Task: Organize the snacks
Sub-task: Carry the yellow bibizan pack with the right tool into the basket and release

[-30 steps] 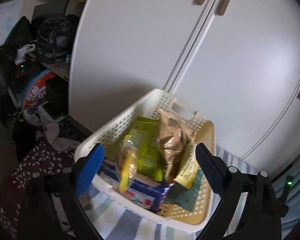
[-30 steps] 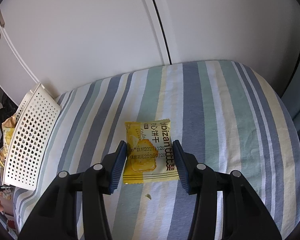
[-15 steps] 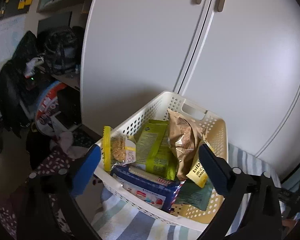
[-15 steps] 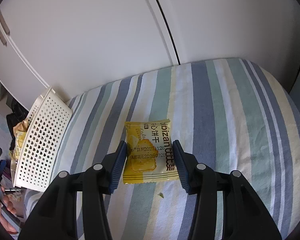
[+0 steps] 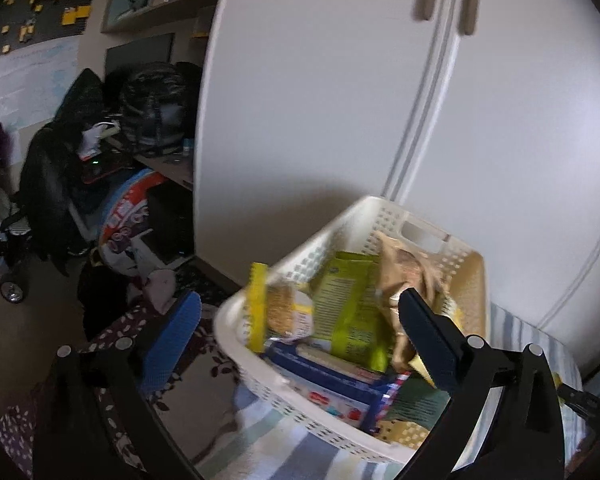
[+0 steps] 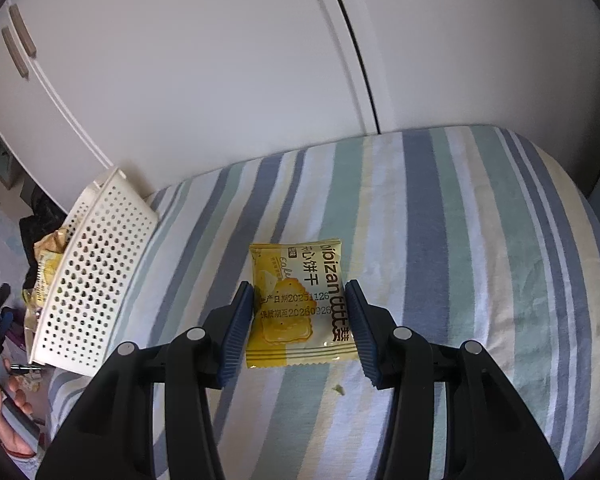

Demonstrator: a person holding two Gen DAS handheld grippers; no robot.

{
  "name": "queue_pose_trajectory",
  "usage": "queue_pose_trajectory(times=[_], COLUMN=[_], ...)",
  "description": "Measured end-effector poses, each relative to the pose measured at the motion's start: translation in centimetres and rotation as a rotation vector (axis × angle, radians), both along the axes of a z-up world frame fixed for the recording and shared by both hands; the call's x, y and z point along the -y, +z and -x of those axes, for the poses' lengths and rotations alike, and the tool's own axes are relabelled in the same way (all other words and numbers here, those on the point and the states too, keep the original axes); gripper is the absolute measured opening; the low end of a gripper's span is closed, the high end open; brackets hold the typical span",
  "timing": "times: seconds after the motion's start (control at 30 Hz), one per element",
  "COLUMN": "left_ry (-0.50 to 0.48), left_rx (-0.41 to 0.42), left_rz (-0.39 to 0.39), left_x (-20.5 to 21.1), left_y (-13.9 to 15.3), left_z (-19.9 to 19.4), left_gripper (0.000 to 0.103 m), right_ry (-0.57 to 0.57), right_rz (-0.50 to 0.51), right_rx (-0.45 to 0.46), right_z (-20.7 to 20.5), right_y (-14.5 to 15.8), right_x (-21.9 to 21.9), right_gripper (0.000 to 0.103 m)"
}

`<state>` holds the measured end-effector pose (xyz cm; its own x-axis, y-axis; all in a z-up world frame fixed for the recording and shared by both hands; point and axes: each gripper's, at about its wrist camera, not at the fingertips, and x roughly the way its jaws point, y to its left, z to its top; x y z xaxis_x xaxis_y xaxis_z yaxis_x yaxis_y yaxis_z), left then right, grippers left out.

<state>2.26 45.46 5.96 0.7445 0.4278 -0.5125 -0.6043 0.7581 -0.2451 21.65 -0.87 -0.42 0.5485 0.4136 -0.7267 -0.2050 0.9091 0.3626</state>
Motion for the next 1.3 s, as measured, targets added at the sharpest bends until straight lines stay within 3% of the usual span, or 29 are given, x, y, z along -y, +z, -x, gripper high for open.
queue_pose_trajectory(times=[0.13, 0.23, 0.47, 0.67, 0.87, 1.13, 1.17, 1.23, 1.3], left_ry=[-0.001, 0.022, 0.04, 0.08, 0.075, 0.096, 0.1, 0.107, 0.111], left_rx=[0.01, -0.006, 0.029, 0.053, 0.057, 0.067, 0.069, 0.07, 0.076], left_rz=[0.019, -0.007, 0.038, 0.057, 0.066, 0.117, 0.121, 0.123, 0.126], left_x=[-0.5, -0.5, -2.0, -3.0, -3.1, -4.1, -4.2, -4.3, -4.4], left_y=[-0.1, 0.0, 0.1, 0.2, 0.4, 0.2, 0.2, 0.2, 0.2], left_z=[0.1, 0.1, 1.0, 1.8, 2.1, 2.6, 2.6, 2.8, 2.9], left_gripper=[0.1, 0.1, 0.1, 0.1, 0.1, 0.1, 0.1, 0.1, 0.1], right_ry=[-0.002, 0.02, 0.134, 0.199, 0.222, 0.222, 0.23, 0.226, 0.219], right_rz=[-0.046, -0.013, -0.082, -0.14, -0.117, -0.125, -0.122, -0.113, -0.106], right_rx=[-0.012, -0.008, 0.035, 0.02, 0.012, -0.04, -0.043, -0.041, -0.028], right_z=[-0.1, -0.1, -0.3, -0.7, -0.9, -1.7, -1.8, -1.7, -1.5], right_y=[0.6, 1.5, 6.5, 8.9, 9.1, 8.0, 7.9, 7.8, 7.8], right_x=[-0.6, -2.8, -10.4, -17.4, -22.7, -25.9, -26.3, -26.6, -26.6], right_gripper=[0.048, 0.048, 0.048, 0.048, 0.048, 0.049, 0.05, 0.064, 0.068])
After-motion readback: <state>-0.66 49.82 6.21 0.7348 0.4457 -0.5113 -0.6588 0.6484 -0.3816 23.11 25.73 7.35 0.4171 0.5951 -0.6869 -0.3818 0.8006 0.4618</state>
